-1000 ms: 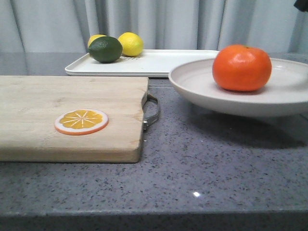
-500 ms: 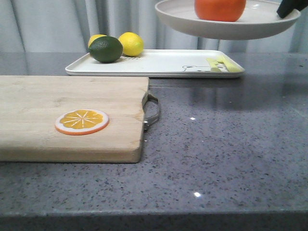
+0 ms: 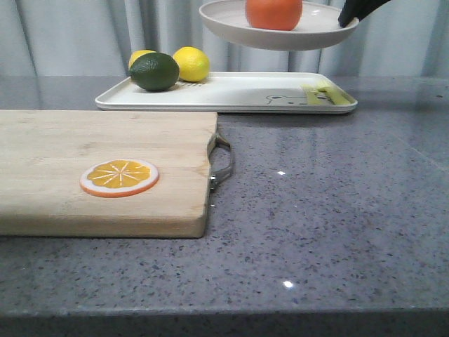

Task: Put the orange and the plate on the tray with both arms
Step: 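Carry the plate with the right gripper and lower it onto the white tray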

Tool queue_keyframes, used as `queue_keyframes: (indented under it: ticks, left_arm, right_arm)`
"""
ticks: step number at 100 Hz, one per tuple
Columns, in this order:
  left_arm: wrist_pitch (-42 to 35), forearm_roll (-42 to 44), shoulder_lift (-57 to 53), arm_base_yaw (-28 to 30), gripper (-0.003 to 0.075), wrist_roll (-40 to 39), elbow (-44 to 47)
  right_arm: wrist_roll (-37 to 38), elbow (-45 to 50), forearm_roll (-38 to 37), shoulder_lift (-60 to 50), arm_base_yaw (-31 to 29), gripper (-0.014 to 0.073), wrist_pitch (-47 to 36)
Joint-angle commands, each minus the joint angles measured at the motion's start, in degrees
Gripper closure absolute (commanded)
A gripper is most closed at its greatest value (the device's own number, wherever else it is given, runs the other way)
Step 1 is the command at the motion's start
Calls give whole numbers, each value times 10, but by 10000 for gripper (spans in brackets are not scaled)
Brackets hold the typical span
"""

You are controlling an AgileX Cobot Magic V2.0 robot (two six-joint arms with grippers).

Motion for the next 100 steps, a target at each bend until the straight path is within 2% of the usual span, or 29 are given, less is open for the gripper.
queue_keyframes:
  ticks: [1, 36, 71, 100]
  left_arm:
    - [-41, -4, -1, 2, 741, 2, -16]
    - [-41, -4, -1, 2, 741, 2, -16]
    - [-41, -4, -1, 2, 741, 2, -16]
    - [-41, -4, -1, 2, 741, 2, -16]
  right_arm:
    - [12, -75, 22, 7, 4, 659, 2]
    - [32, -196, 22, 105, 25, 659, -3]
    - [32, -202, 23, 125, 32, 659, -66]
    - [32, -202, 23, 140, 32, 659, -78]
